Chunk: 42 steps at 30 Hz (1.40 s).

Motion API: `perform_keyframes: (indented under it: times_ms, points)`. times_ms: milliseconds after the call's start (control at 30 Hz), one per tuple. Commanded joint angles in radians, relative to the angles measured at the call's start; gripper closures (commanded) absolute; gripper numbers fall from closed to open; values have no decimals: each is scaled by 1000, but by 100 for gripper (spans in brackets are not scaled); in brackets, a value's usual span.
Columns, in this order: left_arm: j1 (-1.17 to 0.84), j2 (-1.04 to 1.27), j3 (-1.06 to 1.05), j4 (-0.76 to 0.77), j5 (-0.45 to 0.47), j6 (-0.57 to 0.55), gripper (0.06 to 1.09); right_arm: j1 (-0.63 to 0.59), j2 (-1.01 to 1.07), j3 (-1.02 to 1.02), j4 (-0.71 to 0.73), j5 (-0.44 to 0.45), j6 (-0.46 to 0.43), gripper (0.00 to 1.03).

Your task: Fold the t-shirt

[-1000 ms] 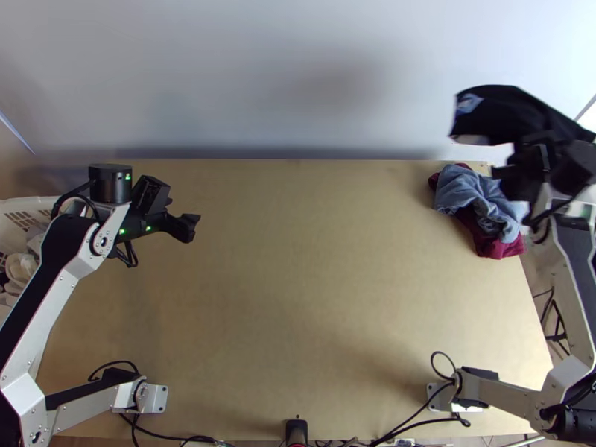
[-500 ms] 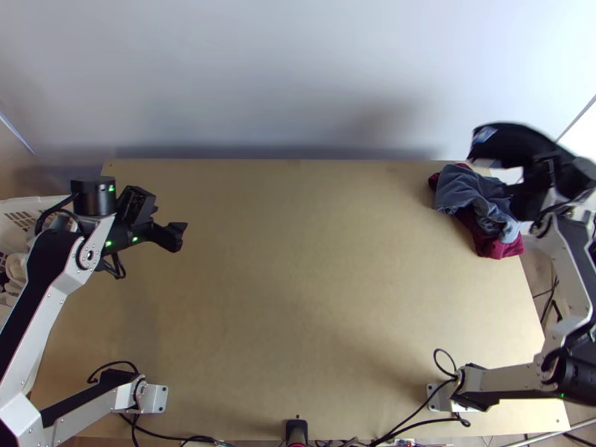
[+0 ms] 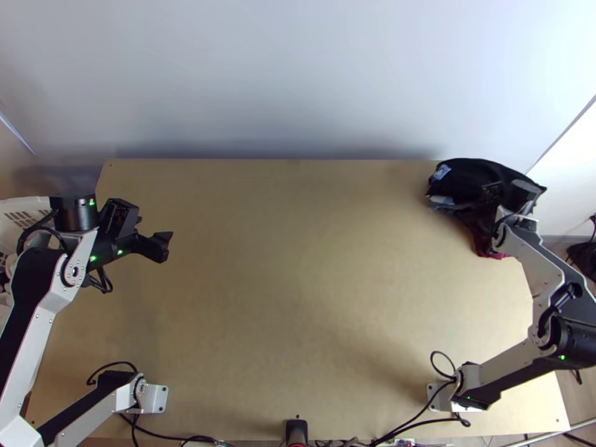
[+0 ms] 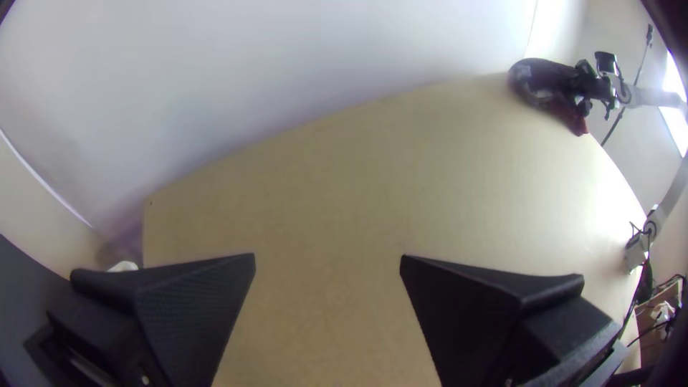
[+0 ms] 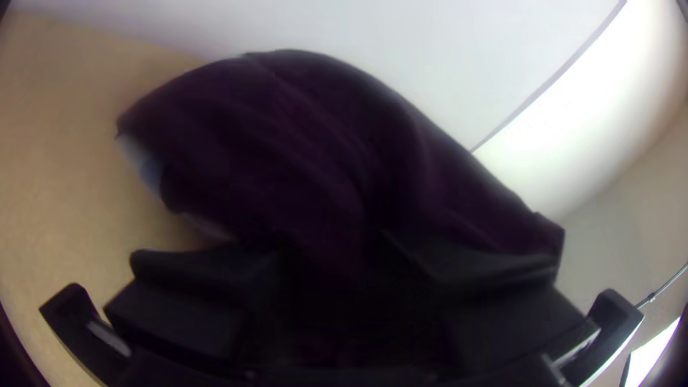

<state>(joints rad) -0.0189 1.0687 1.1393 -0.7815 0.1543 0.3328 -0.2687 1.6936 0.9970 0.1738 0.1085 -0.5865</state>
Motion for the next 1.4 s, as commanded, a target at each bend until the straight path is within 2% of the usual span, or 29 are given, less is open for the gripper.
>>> perform_keyframes:
  times_ms: [0, 33, 67, 233, 467, 567, 633, 800, 900, 967, 1233, 1367]
  points:
    - [13, -15, -30, 1, 4, -25, 10, 11, 29, -32, -60, 17, 16, 22]
    - [16, -15, -35, 5, 2, -26, 10, 11, 15, -38, -62, 17, 24, 10]
    - [19, -15, -39, 8, 2, -31, 10, 10, -2, -41, -69, 17, 39, 3]
    - [33, -7, -44, 42, 5, -81, 10, 8, -81, -35, -86, 16, 100, 3]
    - [33, -36, -52, 53, 10, -64, 10, 28, -226, 8, -105, 10, 169, 4]
    - [39, -95, -101, 123, 8, -63, 10, 45, -299, 6, -105, 10, 226, 4]
    - [39, -139, -133, 191, -9, -143, 10, 59, -357, -1, -106, 10, 261, 4]
    - [50, -254, -200, 278, -64, -187, 10, 132, -485, -21, -122, 10, 267, 4]
    - [57, -296, -248, 297, -94, -206, 10, 195, -557, -34, -183, 8, 267, 4]
    - [70, -325, -288, 312, -94, -210, 10, 243, -600, -66, -201, 10, 281, 4]
    - [106, -444, -483, 432, -96, -210, 10, 376, -833, -291, -238, 13, 464, 4]
    - [154, -533, -595, 541, -96, -212, 10, 422, -948, -385, -283, 30, 490, 4]
